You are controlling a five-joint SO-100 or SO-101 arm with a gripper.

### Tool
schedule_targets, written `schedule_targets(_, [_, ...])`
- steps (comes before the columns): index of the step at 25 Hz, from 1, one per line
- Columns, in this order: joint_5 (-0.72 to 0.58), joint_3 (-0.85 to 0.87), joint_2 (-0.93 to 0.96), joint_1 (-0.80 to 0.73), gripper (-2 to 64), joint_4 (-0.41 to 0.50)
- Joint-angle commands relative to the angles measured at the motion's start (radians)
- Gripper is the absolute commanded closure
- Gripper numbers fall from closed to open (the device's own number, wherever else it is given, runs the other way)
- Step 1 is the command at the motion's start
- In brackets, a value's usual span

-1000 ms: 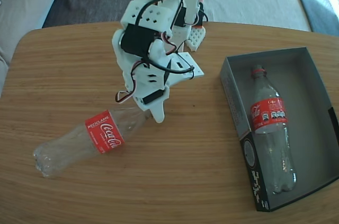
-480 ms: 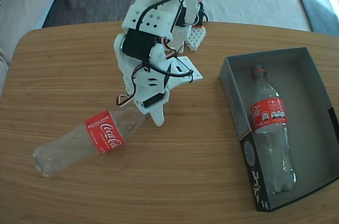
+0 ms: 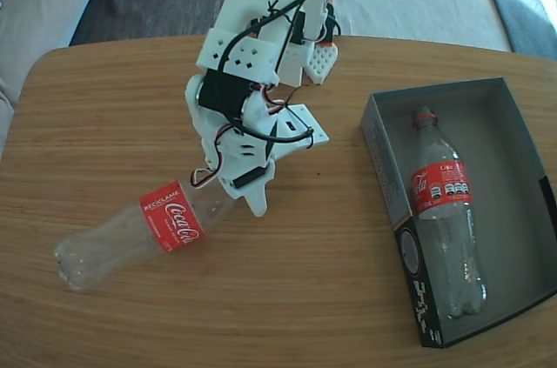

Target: Grasp the bottles and put them in the box.

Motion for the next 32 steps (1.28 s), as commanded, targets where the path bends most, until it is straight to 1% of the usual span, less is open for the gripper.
schedule_targets(1, [0.002, -0.012, 0.005, -0.003, 29.9, -0.012])
schedule_targets(7, [0.002, -0.011, 0.003, -0.002, 29.9, -0.012])
schedule_targets(15, [0.002, 0.032, 0.011, -0.003, 30.0, -0.012])
schedule_targets(17, [0.002, 0.031, 0.014, -0.003, 33.1, -0.012])
schedule_targets(20, [0.003, 0.029, 0.015, -0.003, 42.1, -0.021])
schedule_targets(22, [0.003, 0.031, 0.017, -0.003, 46.2, -0.026])
schedule_targets(25, [0.003, 0.031, 0.021, -0.003, 47.8, -0.026])
schedule_targets(32, [0.003, 0.032, 0.021, -0.003, 47.9, -0.026])
